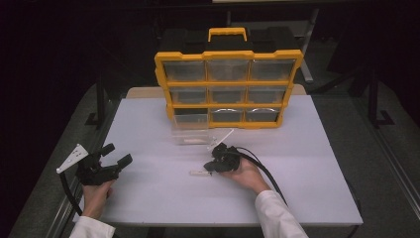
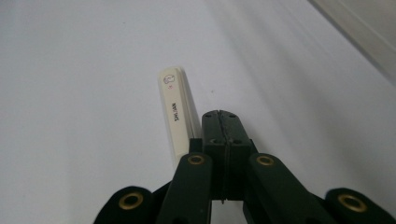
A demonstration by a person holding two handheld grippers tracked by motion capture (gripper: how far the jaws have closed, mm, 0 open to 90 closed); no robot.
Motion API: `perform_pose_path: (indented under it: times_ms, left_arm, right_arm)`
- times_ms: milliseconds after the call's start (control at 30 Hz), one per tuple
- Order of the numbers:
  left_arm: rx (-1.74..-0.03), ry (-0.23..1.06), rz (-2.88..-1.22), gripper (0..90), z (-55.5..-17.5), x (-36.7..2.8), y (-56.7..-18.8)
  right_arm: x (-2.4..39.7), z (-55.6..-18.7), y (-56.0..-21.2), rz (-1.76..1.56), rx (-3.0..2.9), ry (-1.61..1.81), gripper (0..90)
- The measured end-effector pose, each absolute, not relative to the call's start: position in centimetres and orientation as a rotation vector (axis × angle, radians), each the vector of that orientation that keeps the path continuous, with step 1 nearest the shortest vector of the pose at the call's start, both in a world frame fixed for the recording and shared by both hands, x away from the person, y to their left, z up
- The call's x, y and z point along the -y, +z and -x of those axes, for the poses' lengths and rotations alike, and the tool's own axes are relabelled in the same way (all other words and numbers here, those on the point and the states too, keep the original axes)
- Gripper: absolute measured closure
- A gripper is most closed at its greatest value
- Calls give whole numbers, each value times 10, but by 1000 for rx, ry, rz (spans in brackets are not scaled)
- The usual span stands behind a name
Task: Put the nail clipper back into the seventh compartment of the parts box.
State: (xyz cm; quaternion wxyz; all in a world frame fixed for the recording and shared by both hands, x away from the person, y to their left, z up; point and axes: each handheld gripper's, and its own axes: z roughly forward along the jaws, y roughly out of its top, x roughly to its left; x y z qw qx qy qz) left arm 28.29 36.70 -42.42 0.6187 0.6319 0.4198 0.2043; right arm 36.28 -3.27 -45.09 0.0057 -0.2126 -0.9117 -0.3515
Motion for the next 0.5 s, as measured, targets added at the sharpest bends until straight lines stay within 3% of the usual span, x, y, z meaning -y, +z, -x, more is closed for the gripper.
perform_pose_path:
  times_ms: [500]
  left_arm:
    - [-964, 470, -1452, 0, -283, -368, -424]
  right_arm:
    - [39, -358, -436, 668, 2884, -1080, 869]
